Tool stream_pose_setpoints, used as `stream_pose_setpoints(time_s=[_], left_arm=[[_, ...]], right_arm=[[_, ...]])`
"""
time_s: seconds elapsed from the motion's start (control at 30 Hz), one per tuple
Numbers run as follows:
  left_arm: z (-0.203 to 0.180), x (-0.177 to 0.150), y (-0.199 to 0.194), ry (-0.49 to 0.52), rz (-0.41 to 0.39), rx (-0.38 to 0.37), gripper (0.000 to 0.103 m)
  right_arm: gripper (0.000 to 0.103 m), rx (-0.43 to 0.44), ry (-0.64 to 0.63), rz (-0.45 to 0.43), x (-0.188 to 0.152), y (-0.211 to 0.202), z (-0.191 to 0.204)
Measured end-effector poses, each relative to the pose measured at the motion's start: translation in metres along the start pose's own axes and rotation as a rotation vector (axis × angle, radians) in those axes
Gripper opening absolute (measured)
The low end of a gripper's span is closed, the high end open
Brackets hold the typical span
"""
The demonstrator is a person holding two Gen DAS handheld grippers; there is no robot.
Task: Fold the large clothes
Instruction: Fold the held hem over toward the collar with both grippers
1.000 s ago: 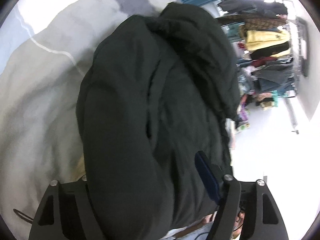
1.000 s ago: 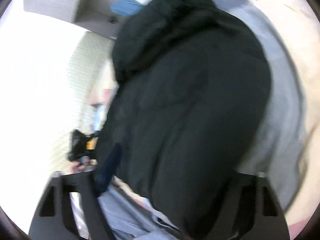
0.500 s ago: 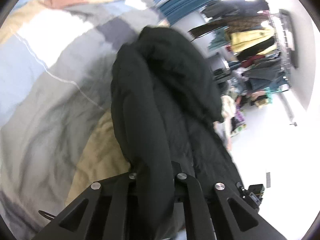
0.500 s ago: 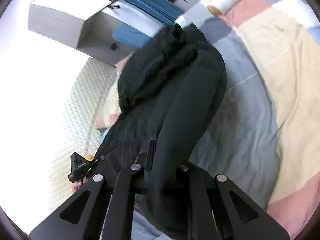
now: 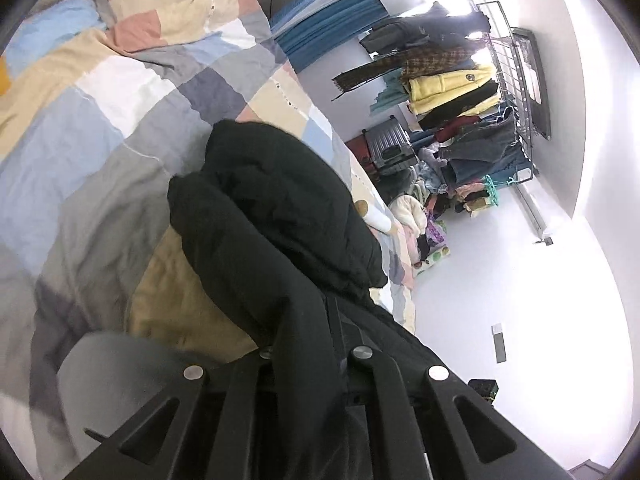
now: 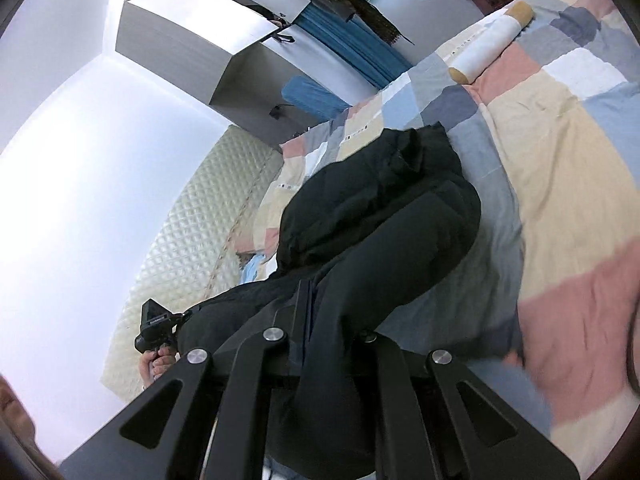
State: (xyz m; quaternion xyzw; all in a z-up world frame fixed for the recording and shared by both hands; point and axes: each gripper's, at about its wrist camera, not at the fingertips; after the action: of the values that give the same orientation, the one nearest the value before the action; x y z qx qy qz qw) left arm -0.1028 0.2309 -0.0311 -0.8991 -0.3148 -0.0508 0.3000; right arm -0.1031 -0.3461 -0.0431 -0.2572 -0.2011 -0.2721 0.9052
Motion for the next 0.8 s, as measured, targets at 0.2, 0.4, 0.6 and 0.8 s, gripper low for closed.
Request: stream_pose_setpoints(time_s=[0.2, 0.4, 0.6, 0.8], left_arm=[[-0.021, -0.03, -0.044, 0.04, -0.007, 0.005, 0.005], [-0.048, -0.017, -0.044, 0.089, 0.003, 0.043, 0.005], [-0.073, 0.052, -0.011, 0.139, 0.005, 0.099, 0.006], [-0.109, 0.124, 0.036, 0.189, 0.01, 0.192, 0.006]], right_arm=[[0.007, -0.006, -0.001, -0.036, -0.023, -0.041, 0.026], [0.008, -0.031, 0.028, -0.078, -0.005, -0.05, 0.031], [0.008, -0.045, 0.053, -0.088, 0.066, -0.015, 0.021], [0.008, -0.096, 0.068, -0.108, 0.147, 0.028, 0.01]])
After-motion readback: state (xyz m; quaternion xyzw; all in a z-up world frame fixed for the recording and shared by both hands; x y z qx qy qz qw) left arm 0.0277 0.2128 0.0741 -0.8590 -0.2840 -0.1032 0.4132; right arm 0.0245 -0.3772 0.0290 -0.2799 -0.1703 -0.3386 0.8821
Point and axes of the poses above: each gripper's, at about its wrist camera, not at the fingertips, and y roughly the way its jaws point, z to its left, x to its top, and after that the axes turned 1 degree about x, right-handed
